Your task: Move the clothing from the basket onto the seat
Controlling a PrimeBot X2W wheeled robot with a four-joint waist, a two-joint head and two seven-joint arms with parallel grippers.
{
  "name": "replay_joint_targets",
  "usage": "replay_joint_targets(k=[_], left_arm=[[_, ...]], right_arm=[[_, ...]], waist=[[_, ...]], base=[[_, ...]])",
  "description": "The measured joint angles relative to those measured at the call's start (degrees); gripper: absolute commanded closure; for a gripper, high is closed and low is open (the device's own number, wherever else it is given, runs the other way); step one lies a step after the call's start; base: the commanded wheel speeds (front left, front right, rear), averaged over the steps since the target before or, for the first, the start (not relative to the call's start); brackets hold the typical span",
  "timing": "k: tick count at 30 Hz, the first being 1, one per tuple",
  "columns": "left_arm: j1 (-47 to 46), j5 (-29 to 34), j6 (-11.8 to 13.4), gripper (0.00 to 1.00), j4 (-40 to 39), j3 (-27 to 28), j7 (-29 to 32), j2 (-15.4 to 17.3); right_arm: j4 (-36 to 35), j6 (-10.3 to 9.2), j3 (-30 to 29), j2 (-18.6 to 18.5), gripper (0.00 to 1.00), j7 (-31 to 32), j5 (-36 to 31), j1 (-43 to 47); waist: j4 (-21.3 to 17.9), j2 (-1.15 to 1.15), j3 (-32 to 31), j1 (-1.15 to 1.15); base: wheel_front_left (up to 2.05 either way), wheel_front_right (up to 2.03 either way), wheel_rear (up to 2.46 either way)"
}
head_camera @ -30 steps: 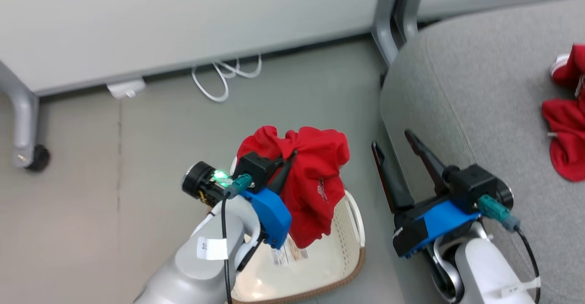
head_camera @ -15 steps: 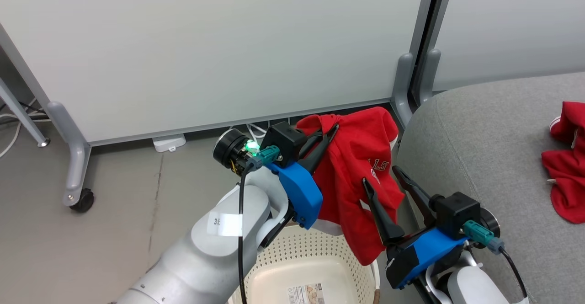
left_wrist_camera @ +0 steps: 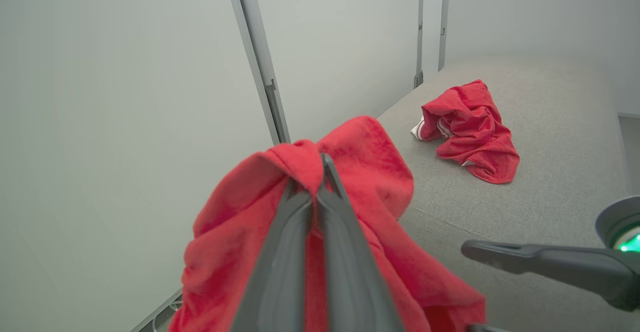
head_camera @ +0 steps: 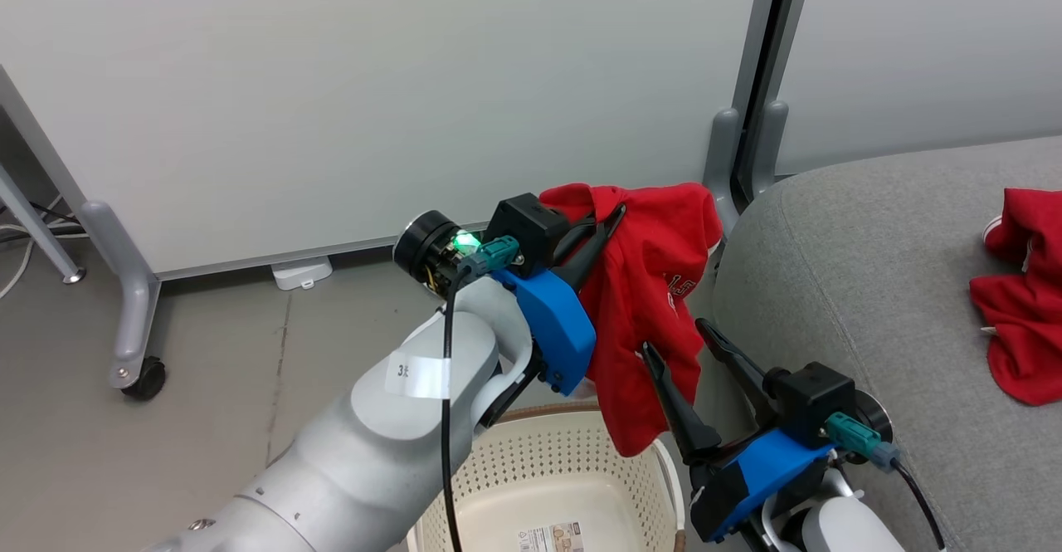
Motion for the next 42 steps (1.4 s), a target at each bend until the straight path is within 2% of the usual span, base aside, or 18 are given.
replay_joint_targets(k=[14, 29, 30, 31, 32, 42], left_arm=[[-0.65, -4.44, 0.93, 1.0, -0.89, -3.61, -0.38, 0.0], [-1.74, -9.67, 1.25, 1.0, -5.25, -8.2, -0.59, 0.01], [-1.9, -9.96, 1.32, 1.0, -5.43, -8.56, -0.6, 0.01], [-2.06, -10.13, 1.43, 1.0, -5.58, -8.83, -0.62, 0.01], [-2.18, -10.42, 1.47, 1.0, -5.72, -9.05, -0.64, 0.0], [-2.63, -12.29, 1.93, 1.0, -5.14, -10.44, -1.38, 0.0]], right_arm=[[4.21, 0.0, 1.74, 0.0, 0.0, 1.35, 0.2, -3.98], [21.47, 0.0, 6.33, 0.0, 0.0, -0.27, 3.23, -17.33], [22.34, 0.0, 6.45, 0.0, 0.22, -0.63, 3.39, -17.89], [23.19, 0.0, 6.57, -0.01, 0.67, -0.93, 3.7, -18.44], [23.93, 0.0, 6.7, -0.01, 1.0, -1.31, 3.9, -18.94], [28.41, 0.0, 8.11, -0.01, 1.0, -4.08, 5.87, -21.15]], waist=[[-0.13, 0.0, 1.74, 0.01], [0.47, 0.0, 1.93, 0.0], [0.54, 0.0, 1.87, 0.01], [0.6, 0.0, 1.8, 0.01], [0.65, 0.0, 1.73, 0.01], [0.27, 0.0, 1.27, 0.01]], base=[[0.0, 0.0, 0.0], [0.0, 0.0, 0.0], [0.0, 0.0, 0.0], [0.0, 0.0, 0.0], [0.0, 0.0, 0.0], [0.0, 0.0, 0.0]])
